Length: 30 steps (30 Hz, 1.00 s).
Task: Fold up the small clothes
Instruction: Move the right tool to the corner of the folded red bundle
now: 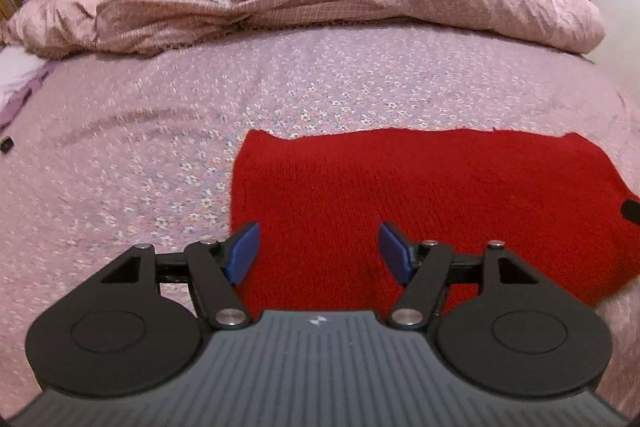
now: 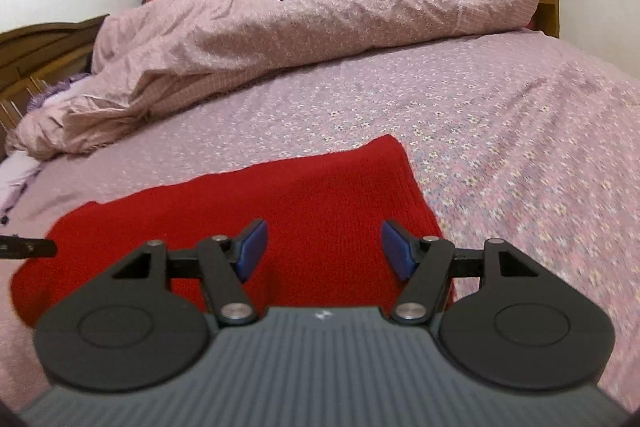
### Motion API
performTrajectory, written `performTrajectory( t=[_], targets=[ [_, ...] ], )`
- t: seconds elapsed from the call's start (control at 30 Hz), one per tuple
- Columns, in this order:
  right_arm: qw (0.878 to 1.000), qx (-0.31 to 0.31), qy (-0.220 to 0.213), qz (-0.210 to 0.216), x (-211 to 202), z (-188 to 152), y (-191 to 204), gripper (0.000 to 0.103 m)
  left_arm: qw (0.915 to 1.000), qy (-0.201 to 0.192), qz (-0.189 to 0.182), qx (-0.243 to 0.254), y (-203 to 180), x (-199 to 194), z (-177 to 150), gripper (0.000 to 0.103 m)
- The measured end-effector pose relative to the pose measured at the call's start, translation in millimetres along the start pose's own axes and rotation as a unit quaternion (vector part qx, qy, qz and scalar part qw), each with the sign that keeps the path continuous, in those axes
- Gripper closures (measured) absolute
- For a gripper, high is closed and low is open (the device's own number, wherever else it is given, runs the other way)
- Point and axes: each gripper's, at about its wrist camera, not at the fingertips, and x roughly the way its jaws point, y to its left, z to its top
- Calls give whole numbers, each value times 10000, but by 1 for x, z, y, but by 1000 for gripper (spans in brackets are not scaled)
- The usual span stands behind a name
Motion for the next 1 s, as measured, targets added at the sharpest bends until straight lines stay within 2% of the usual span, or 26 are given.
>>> performTrajectory(
  t=[0.13,0.33,0.53,0.67,1.0],
  targets=[
    [9998,175,-33,-5,-25,-5,-5,37,10000,-17,31,23,4,-21,-7,31],
    [9982,595,-51,-66,-46,-17,-13,37,9994,33,86,-346,10,-38,-29,28],
    [9950,981,64,-190,-48,-31,-22,36,9969,286,128,-723,10,-36,-50,26],
    [9921,1232,141,-204,-46,-38,-28,36,9958,422,200,-789,11,-32,-57,26],
    [9844,1728,314,-123,-41,-47,-37,35,9945,430,360,-887,16,-35,-58,25]
  ],
)
